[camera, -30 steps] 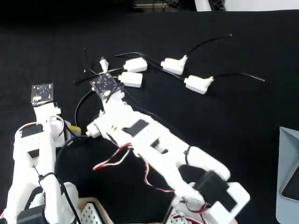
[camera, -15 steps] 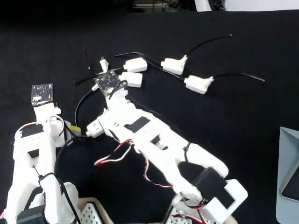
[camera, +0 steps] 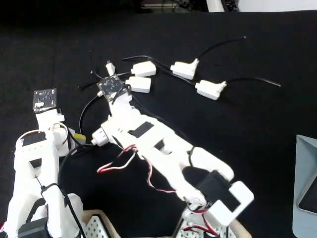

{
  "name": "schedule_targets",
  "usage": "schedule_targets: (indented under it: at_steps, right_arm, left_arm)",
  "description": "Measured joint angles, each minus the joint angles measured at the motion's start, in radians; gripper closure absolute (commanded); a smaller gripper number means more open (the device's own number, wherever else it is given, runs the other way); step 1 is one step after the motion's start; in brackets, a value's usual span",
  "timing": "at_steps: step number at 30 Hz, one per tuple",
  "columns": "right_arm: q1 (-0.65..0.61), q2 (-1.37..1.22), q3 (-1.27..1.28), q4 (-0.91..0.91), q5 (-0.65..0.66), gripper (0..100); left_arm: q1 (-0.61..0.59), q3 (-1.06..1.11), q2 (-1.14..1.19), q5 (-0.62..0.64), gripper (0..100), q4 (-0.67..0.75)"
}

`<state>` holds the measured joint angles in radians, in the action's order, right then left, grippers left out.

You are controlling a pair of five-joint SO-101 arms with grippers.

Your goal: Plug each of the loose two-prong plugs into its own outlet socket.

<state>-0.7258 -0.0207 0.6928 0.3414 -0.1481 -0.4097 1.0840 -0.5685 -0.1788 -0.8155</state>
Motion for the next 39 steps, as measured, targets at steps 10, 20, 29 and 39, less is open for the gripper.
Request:
schedule_targets:
  at_steps: [10,20,29,39]
  right_arm:
    - [-0.032,-0.011,-0.002,0.011,0.021,98.7]
    - [-0.049,-0.075,-0.031,0.012,0.110,98.7]
    - [0.040,0.025,-0.005,0.083,0.112,98.7]
    - [0.236,0.095,0.043,0.084,0.196,98.6]
  left_arm:
    - [0.000,0.000,0.000,0.000,69,0.000]
    - [0.000,0.000,0.000,0.000,69,0.000]
    - [0.000,0.011,0.000,0.000,68,0.020]
    - [0.028,-0.115,-0.081,0.000,64,-0.132]
